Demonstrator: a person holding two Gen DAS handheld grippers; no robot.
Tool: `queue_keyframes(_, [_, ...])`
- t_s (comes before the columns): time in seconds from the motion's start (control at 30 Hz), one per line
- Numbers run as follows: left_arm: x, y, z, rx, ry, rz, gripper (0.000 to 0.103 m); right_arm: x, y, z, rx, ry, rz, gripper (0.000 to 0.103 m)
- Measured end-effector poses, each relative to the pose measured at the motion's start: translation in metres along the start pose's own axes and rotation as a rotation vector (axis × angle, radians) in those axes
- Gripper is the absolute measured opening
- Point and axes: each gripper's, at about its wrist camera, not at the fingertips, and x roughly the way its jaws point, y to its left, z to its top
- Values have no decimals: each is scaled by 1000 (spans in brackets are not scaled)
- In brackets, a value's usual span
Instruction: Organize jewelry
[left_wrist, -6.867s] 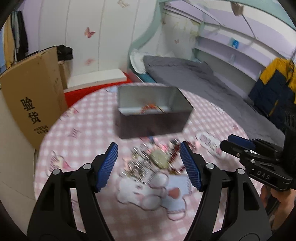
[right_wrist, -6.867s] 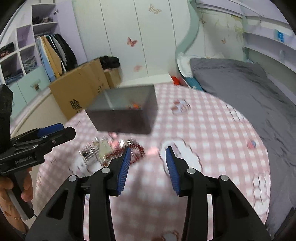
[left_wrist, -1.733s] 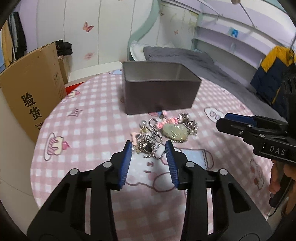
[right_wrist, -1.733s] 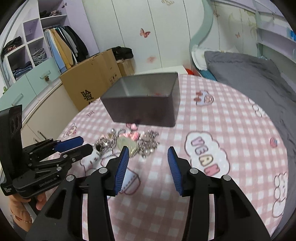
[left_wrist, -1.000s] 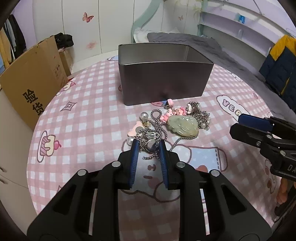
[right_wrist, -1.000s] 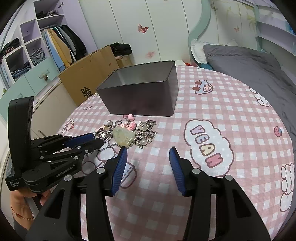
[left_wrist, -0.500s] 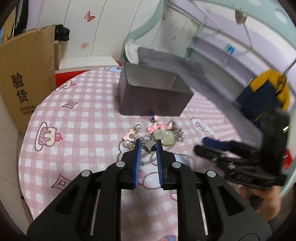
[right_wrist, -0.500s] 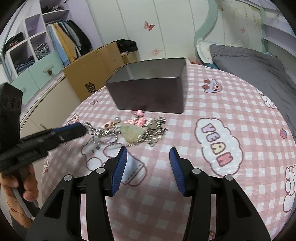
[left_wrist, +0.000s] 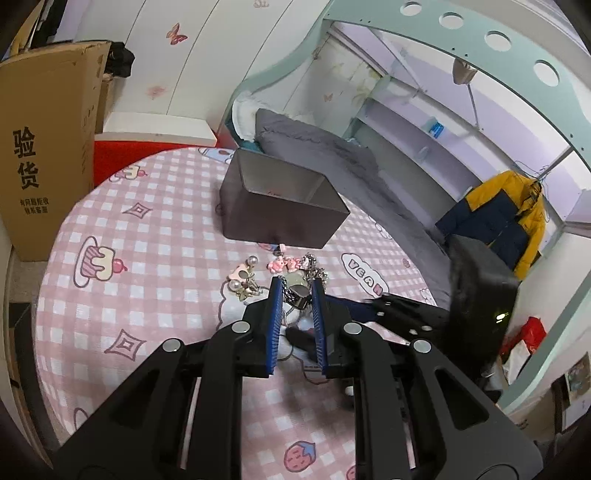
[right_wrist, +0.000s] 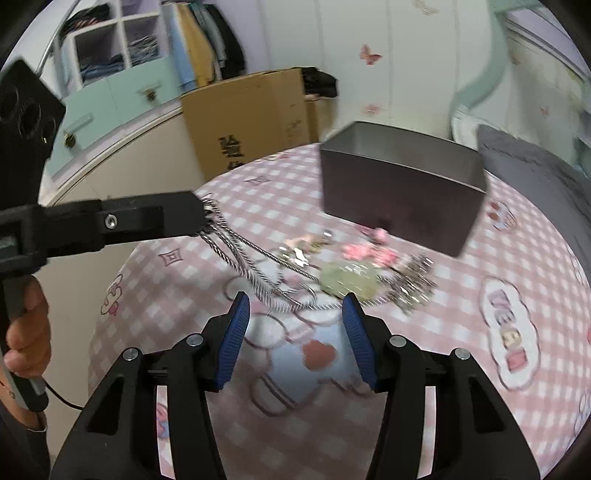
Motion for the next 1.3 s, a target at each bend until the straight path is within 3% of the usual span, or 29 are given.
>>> queue_keyframes(0.2, [-10,-4,3,7,-18,-25,16,20,5,14,-29,8,-5,46])
queue_keyframes(0.27, [-13,-6,4,13,-22,-34,15,22,2,18,-16,11,15,14])
queue_keyframes(0.33, [-17,-8,6,21,-37,-23,11,21,-4,21,18,21,41,3])
queue_keyframes(0.53, [-25,-2,17,6,-62,-27,11,-11,-25,28,104,-3,61,2])
queue_keyframes(0.8, [0,-13,20,24,-4,-69,13,-59,-32,54,107,-86,81,1])
queue_keyframes(0.83, [4,-15,19,28,3,-80,21,-64,-32,58,99,-98,72,1])
queue_keyframes(0.87, [6,-16,17,34,8,-82,45,-69,-32,62,93,-105,66,1])
queue_keyframes(0.93, [9,-19,13,43,-14,-62,77,-77,-34,67,85,-120,55,1])
queue_keyframes(1.07, [21,-32,7,84,1,-94,77,-83,-36,73,86,-132,58,1])
queue_keyframes(1.27, [68,-55,4,198,53,15,77,-92,-34,79,72,-151,58,1])
queue_keyframes(1.3, [79,-58,3,220,77,34,70,-95,-36,80,71,-155,57,1])
